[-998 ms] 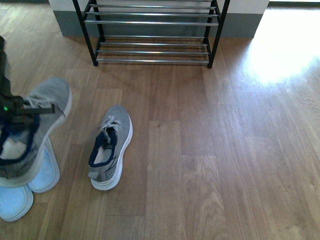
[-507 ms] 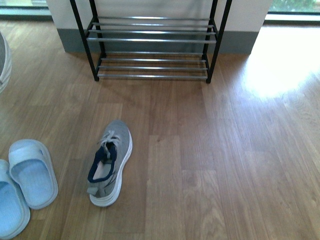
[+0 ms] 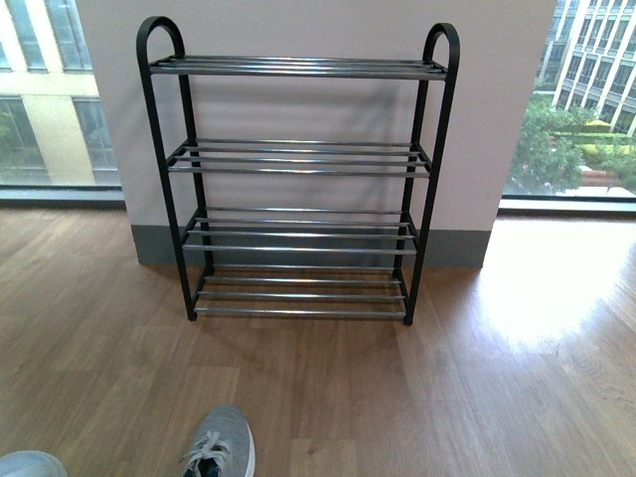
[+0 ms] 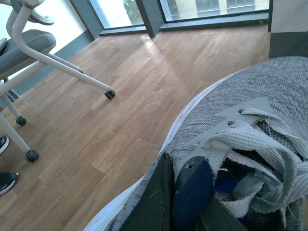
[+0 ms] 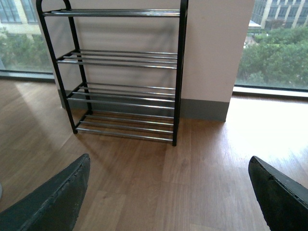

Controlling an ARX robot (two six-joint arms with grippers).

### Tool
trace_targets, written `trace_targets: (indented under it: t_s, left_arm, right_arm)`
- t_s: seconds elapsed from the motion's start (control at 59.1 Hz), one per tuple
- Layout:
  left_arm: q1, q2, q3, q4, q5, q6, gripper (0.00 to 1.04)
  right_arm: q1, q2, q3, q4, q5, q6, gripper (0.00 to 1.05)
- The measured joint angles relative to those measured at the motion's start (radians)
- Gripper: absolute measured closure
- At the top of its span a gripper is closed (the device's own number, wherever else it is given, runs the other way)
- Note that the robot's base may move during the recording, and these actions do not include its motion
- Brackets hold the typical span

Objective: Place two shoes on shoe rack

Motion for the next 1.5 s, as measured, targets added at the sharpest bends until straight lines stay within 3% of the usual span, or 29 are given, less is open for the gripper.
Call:
trace_targets:
  t_s: [1.37, 1.403, 1.454, 1.505]
  left_arm:
    - [-0.004, -0.006, -0.002, 0.000, 0.007, -0.005, 1.03]
    - [-0.004, -0.006, -0.002, 0.000, 0.003, -0.004, 1.03]
    - [-0.003, -0.006, -0.002, 0.000, -0.003, -0.004, 1.03]
    - [-0.003, -0.006, -0.002, 0.000, -0.003, -0.004, 1.03]
  right_arm:
    - [0.000, 0.000, 0.000, -0.001, -0.004, 0.000, 0.09]
    - [-0.008, 0.006, 0.002, -0.006, -0.024, -0.002, 0.09]
    - [-0.072, 0.063, 0.023, -0.076, -0.282, -0.056, 0.09]
    - [-0.070, 0.135, 0.029, -0.077, -0.436, -0.084, 0.09]
